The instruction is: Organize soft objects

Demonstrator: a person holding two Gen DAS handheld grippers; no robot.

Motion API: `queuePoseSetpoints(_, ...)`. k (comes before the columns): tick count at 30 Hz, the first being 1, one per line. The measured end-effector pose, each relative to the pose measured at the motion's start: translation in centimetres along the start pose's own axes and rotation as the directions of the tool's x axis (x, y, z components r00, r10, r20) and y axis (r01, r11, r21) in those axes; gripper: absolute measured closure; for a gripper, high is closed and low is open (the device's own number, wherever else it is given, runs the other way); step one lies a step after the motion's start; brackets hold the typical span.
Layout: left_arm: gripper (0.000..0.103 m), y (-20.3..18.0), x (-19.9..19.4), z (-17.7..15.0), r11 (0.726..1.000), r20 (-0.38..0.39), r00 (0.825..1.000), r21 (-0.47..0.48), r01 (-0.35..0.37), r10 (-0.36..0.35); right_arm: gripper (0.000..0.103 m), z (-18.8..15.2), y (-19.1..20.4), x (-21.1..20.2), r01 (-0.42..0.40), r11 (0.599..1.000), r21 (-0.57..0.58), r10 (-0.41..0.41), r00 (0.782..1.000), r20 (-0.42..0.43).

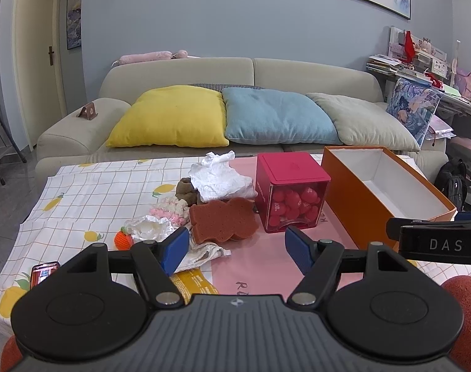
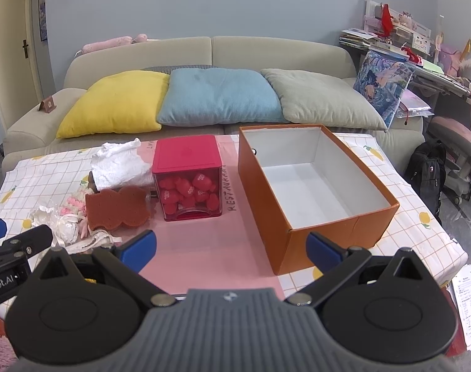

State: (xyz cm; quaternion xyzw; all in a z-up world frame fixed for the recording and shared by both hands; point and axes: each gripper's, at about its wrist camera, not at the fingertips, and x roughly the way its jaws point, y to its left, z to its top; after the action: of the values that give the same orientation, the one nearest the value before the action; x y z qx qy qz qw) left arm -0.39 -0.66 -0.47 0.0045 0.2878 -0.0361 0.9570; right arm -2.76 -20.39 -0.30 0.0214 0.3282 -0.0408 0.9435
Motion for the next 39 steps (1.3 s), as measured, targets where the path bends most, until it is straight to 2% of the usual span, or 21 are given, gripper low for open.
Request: queuePoseSetpoints(39, 0.02, -0.21, 0.17, -0.03, 1.0, -0.015, 1.0, 0.002, 0.005, -0.005, 0.003, 0.05, 0.09, 0.95, 0.016, 1.0, 0.007, -0.015, 0.999, -0.04)
